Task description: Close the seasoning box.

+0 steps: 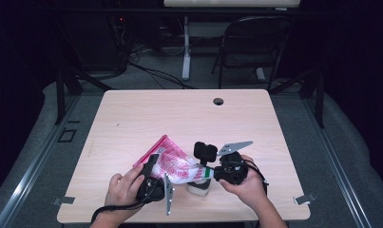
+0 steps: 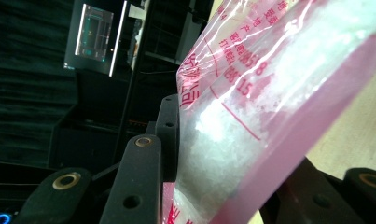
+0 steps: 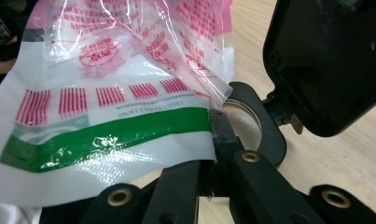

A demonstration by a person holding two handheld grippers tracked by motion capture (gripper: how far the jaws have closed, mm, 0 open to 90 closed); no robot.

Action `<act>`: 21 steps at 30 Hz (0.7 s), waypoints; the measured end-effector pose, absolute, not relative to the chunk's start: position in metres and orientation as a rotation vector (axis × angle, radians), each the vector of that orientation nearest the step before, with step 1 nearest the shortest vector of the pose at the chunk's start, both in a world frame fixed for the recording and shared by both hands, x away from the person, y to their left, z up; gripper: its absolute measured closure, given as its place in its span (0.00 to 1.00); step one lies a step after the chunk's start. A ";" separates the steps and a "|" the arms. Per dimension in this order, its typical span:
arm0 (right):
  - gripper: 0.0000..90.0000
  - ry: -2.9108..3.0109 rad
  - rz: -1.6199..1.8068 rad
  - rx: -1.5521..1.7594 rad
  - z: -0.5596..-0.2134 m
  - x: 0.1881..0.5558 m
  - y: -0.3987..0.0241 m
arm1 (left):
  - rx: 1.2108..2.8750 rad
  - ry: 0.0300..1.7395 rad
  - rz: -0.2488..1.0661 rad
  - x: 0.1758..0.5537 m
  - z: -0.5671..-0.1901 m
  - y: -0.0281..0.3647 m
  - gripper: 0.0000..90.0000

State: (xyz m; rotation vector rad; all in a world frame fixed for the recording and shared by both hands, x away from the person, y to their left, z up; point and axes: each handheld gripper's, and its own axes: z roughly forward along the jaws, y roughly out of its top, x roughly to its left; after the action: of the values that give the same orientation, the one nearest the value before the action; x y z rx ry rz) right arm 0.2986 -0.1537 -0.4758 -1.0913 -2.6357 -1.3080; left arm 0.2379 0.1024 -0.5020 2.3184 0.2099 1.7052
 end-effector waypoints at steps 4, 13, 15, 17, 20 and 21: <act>1.00 -2.639 -1.311 -1.084 -0.475 0.299 -0.152 | 2.327 0.224 1.681 0.237 -0.506 0.104 0.79; 1.00 -2.636 -1.330 -1.080 -0.472 0.299 -0.149 | 2.337 0.253 1.631 0.237 -0.511 0.107 0.79; 1.00 -2.637 -1.337 -1.079 -0.471 0.298 -0.148 | 2.334 0.256 1.630 0.236 -0.514 0.108 0.79; 1.00 -2.633 -1.345 -1.083 -0.470 0.298 -0.148 | 2.343 0.251 1.624 0.235 -0.515 0.108 0.79; 1.00 -2.631 -1.350 -1.085 -0.470 0.298 -0.147 | 2.344 0.255 1.611 0.234 -0.518 0.108 0.79; 1.00 -2.630 -1.354 -1.086 -0.470 0.298 -0.147 | 2.341 0.257 1.606 0.233 -0.520 0.109 0.79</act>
State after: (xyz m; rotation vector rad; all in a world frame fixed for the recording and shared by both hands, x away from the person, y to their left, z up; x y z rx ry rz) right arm 0.2984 -0.1471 -0.4702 -1.0857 -2.6299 -1.3538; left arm 0.2334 0.1085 -0.5196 2.3408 0.2571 1.6057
